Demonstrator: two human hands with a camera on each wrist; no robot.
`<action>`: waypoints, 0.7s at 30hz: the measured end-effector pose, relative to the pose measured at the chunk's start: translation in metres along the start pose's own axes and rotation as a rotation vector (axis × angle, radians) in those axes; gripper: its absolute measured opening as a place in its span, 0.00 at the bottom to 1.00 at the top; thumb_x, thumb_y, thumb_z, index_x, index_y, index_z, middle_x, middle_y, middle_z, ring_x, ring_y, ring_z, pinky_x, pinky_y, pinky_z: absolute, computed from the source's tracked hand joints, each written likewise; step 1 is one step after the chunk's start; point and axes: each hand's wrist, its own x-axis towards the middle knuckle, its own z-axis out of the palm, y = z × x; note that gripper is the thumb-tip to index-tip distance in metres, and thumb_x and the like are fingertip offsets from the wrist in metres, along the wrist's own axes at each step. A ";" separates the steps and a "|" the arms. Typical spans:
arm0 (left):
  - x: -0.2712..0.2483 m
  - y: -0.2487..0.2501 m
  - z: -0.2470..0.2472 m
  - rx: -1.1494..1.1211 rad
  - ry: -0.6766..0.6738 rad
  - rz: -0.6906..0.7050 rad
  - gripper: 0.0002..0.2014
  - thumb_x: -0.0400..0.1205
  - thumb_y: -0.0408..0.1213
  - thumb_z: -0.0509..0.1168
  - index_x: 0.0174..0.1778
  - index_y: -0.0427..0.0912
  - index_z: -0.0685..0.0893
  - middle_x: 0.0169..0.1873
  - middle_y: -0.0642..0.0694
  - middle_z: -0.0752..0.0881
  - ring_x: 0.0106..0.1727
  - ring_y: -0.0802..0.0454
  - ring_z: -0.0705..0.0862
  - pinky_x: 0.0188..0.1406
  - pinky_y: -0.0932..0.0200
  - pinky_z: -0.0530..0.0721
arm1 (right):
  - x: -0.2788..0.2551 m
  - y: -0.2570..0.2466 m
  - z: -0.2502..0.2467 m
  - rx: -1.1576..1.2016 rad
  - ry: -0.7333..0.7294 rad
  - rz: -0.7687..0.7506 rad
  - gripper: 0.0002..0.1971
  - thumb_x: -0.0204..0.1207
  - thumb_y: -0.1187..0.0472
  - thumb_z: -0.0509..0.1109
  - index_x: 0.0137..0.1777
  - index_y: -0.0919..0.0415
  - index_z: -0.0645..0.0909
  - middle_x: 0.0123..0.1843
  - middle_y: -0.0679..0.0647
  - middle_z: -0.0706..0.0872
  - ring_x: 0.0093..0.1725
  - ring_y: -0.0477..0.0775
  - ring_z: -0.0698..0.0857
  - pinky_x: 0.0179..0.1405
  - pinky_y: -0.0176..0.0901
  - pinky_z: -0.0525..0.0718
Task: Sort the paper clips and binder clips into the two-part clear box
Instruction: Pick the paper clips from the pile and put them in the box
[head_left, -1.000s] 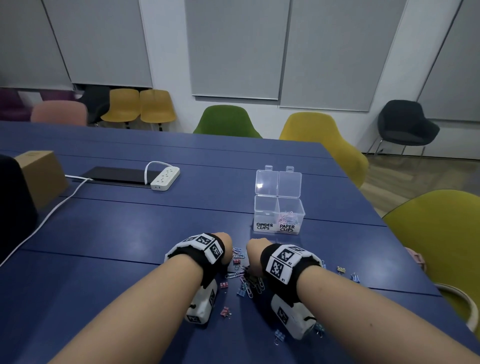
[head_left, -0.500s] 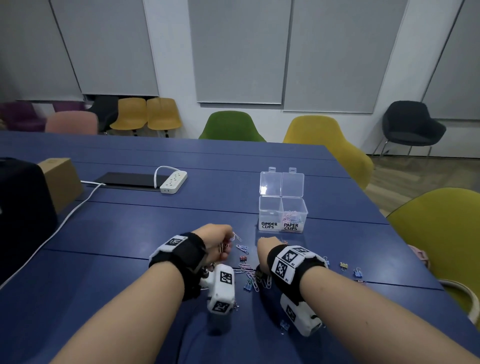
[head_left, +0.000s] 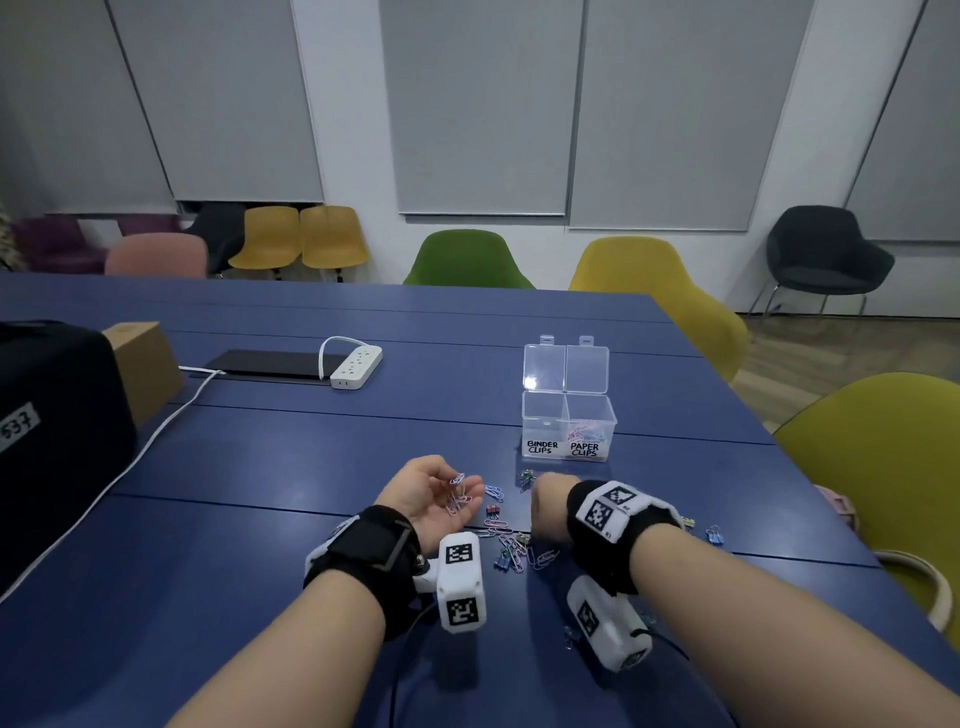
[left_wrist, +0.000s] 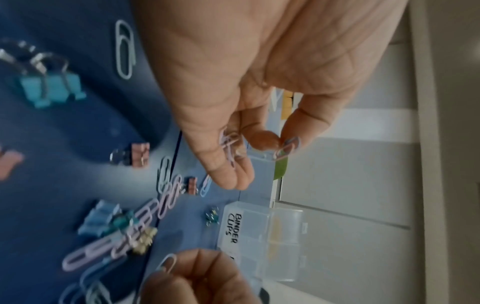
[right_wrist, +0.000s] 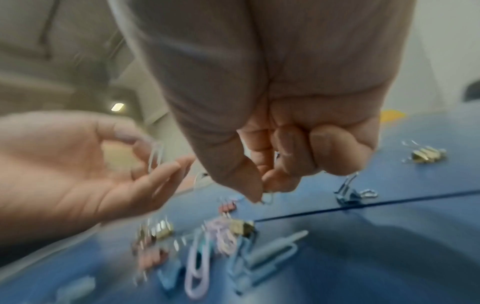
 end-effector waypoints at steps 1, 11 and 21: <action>-0.002 -0.001 0.001 -0.059 -0.019 -0.007 0.06 0.76 0.25 0.55 0.41 0.29 0.76 0.39 0.33 0.83 0.38 0.44 0.82 0.40 0.55 0.87 | -0.001 0.006 -0.001 0.132 0.023 0.001 0.04 0.74 0.61 0.66 0.41 0.61 0.78 0.33 0.54 0.78 0.36 0.56 0.81 0.43 0.45 0.84; -0.004 0.001 0.007 -0.098 -0.053 -0.026 0.04 0.69 0.30 0.57 0.32 0.40 0.67 0.26 0.46 0.71 0.20 0.54 0.67 0.17 0.70 0.67 | -0.025 0.052 0.010 2.022 -0.120 0.043 0.10 0.77 0.70 0.53 0.37 0.68 0.74 0.30 0.60 0.72 0.27 0.55 0.76 0.18 0.36 0.76; 0.013 -0.004 0.030 1.722 0.107 0.375 0.05 0.72 0.37 0.76 0.37 0.46 0.85 0.39 0.47 0.87 0.38 0.51 0.82 0.42 0.61 0.81 | -0.032 0.031 0.002 0.265 0.058 -0.152 0.05 0.74 0.57 0.71 0.44 0.57 0.80 0.43 0.56 0.85 0.38 0.53 0.81 0.37 0.40 0.79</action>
